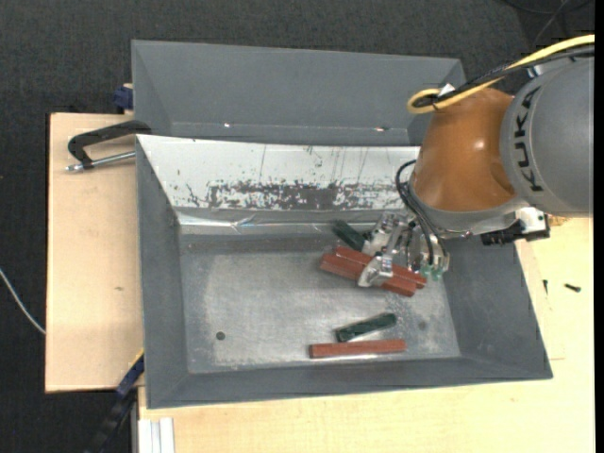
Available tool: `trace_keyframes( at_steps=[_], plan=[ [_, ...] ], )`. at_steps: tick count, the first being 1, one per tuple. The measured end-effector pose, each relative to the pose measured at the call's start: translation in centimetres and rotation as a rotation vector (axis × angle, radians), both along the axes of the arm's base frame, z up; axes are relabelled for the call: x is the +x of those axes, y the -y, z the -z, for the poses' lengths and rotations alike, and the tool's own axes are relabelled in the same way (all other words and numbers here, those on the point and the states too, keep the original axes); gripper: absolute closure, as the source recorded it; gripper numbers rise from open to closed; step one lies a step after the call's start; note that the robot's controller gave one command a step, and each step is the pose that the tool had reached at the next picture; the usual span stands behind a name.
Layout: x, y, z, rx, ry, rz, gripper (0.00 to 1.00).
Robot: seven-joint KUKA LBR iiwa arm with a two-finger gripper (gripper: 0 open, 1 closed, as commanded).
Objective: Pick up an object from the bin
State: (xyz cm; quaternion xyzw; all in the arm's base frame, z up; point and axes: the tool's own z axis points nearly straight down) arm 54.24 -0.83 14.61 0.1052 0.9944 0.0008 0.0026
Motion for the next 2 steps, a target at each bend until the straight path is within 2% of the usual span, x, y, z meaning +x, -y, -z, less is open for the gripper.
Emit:
trace_keyframes(
  at_steps=[2],
  plan=[
    [0.02, -0.01, -1.82, 0.000, 0.000, 0.000, 1.00]
  ],
)
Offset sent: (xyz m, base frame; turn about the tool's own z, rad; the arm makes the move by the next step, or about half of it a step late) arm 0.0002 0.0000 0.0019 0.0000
